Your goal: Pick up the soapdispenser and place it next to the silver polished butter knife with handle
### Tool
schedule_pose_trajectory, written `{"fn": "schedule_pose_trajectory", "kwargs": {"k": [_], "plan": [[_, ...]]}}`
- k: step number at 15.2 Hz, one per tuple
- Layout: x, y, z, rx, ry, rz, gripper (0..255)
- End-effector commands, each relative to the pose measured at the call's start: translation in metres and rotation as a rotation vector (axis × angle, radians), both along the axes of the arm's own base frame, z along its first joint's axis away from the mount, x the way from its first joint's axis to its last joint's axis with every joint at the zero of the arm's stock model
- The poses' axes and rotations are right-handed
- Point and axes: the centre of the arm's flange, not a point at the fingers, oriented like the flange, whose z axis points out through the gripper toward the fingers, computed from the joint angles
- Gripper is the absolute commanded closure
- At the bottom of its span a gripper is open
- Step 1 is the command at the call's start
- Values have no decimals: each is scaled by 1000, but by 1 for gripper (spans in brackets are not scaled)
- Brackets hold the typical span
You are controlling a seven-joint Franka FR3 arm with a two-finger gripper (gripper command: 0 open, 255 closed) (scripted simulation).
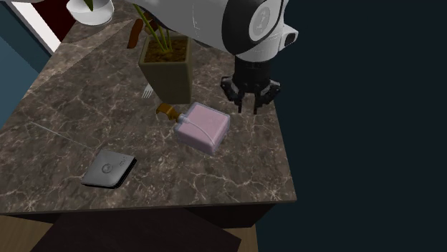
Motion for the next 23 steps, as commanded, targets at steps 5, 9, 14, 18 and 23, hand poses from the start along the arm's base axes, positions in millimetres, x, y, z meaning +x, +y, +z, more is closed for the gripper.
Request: {"fn": "schedule_pose_trajectory", "kwargs": {"k": [5, 9, 14, 18, 23], "plan": [[-8, 61, -15, 18, -9, 52, 0], [-17, 110, -27, 33, -16, 93, 0], [-31, 171, -40, 51, -24, 145, 0], [-44, 219, -51, 66, -31, 186, 0], [-51, 242, -71, 73, -34, 205, 0]]}}
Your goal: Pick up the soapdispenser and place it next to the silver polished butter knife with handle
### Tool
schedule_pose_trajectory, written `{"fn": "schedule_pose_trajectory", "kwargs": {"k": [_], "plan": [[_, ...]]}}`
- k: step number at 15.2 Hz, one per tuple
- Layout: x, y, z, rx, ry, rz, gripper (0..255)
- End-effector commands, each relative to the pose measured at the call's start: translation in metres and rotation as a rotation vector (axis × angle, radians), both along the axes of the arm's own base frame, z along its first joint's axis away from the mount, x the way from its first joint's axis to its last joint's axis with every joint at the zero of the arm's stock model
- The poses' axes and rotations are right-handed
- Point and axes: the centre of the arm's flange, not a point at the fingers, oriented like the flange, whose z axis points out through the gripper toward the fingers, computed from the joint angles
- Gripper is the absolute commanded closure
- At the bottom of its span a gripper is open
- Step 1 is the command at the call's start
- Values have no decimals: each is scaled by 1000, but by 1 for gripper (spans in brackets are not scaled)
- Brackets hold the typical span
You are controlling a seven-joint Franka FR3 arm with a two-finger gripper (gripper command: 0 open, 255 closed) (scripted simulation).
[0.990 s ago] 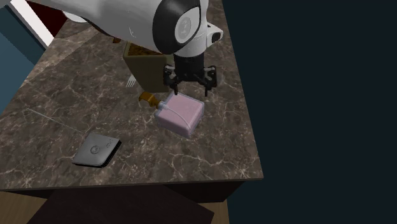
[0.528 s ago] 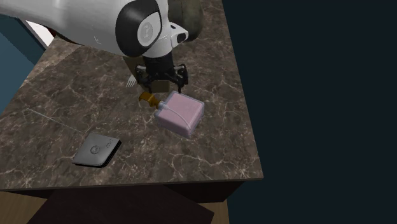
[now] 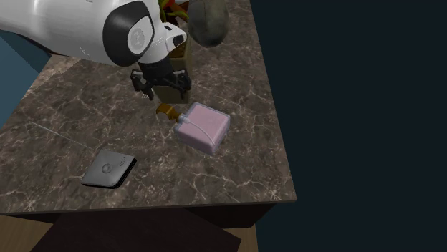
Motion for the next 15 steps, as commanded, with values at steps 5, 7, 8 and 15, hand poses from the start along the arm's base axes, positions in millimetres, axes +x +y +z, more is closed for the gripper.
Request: {"fn": "schedule_pose_trajectory", "kwargs": {"k": [5, 7, 8, 15], "plan": [[-8, 11, -48, -10, 40, 24, 0], [-8, 11, -48, -10, 40, 24, 0], [-8, 11, -48, -10, 40, 24, 0], [-11, 15, -42, -11, 41, 24, 255]]}}
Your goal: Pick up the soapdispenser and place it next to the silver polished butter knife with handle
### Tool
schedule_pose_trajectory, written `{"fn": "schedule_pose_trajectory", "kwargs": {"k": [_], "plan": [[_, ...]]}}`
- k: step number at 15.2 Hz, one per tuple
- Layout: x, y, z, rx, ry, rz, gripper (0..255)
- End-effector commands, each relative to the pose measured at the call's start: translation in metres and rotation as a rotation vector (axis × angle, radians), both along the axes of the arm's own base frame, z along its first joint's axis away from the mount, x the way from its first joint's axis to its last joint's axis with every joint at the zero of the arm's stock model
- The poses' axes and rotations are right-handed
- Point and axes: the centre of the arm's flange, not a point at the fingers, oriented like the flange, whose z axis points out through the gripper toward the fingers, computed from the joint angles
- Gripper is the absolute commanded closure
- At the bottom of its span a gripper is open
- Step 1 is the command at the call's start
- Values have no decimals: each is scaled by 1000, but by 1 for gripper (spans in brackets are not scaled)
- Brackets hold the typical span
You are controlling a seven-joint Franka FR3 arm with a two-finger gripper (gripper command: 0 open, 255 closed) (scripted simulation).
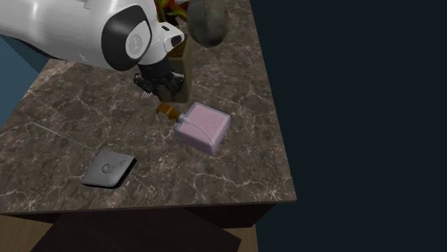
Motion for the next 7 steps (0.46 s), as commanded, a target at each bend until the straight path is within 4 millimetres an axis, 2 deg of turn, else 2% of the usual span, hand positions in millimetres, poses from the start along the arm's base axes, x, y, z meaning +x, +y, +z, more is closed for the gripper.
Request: {"fn": "schedule_pose_trajectory", "kwargs": {"k": [1, 5, 7], "plan": [[-9, 10, -34, -25, 83, 25, 255], [-6, 13, -38, -25, 83, 24, 255], [5, 22, -40, -25, 84, 25, 255]]}}
